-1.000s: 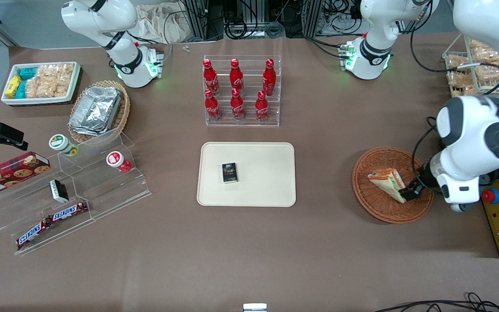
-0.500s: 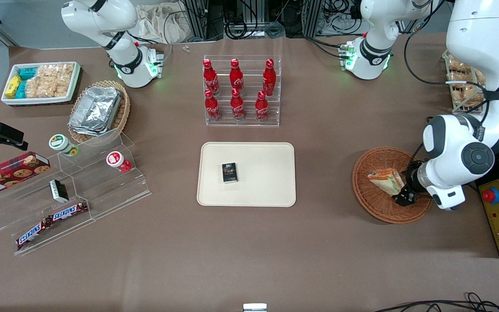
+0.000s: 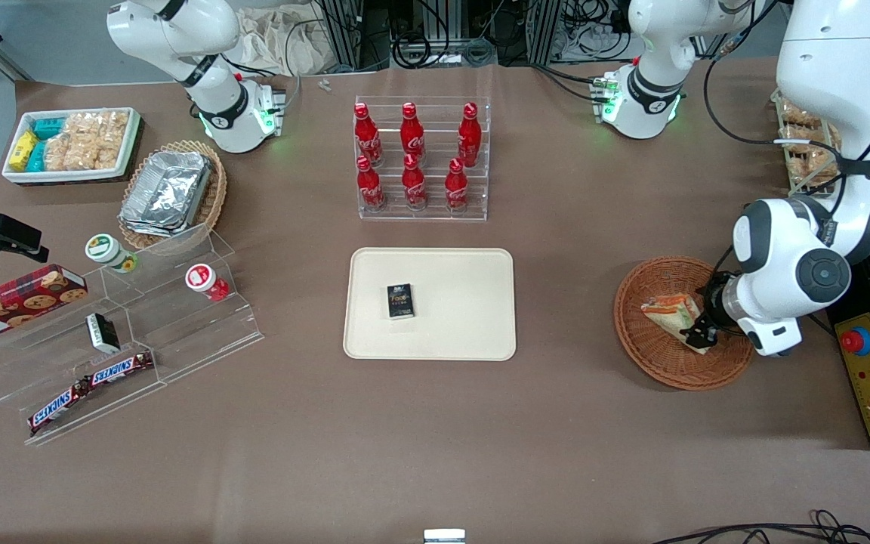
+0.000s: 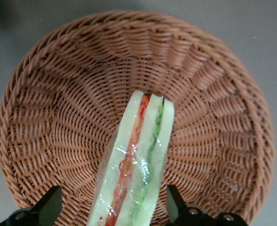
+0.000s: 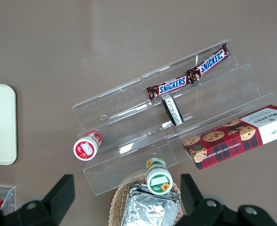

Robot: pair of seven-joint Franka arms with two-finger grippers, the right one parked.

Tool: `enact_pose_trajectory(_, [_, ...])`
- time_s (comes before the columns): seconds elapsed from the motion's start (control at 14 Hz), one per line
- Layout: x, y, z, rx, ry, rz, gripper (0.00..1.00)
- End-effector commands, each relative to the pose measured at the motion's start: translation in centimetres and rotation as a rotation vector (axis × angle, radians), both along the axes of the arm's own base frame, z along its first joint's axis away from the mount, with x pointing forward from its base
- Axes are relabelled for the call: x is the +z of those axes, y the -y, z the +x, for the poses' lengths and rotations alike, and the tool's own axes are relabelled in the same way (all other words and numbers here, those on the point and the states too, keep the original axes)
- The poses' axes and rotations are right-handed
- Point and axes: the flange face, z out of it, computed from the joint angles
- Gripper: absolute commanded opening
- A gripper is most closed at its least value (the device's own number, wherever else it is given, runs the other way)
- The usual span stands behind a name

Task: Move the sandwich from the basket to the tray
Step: 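Close the left gripper on the triangular sandwich and lift it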

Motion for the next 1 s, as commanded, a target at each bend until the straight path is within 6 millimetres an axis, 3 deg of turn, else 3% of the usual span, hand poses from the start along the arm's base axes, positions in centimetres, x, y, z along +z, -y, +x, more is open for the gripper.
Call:
enact_pose_trajectory(0.0, [0.1,0.6,-1.9,0.03,0.006,0.015,1.0])
enact_pose_trajectory(0.14, [-0.3,0.9,-1.9,0.028,0.004,0.012,1.0])
enact_pose_trajectory(0.21, [-0.4,1.4,-1.6,0.022,0.024,0.009,0.94])
enact_pose_trajectory(0.29, [-0.6,1.7,-1.4,0.051,0.036,0.007,0.54])
enact_pose_trajectory(0.36, [-0.7,2.1,-1.4,0.078,0.04,0.012,0.04])
enact_pose_trajectory(0.43, [-0.6,2.2,-1.2,0.079,0.045,0.013,0.0])
enact_pose_trajectory(0.79, [1.1,2.4,-0.3,0.069,0.059,0.015,0.0])
enact_pose_trajectory(0.93, [2.9,2.2,0.5,0.075,0.049,0.019,0.0])
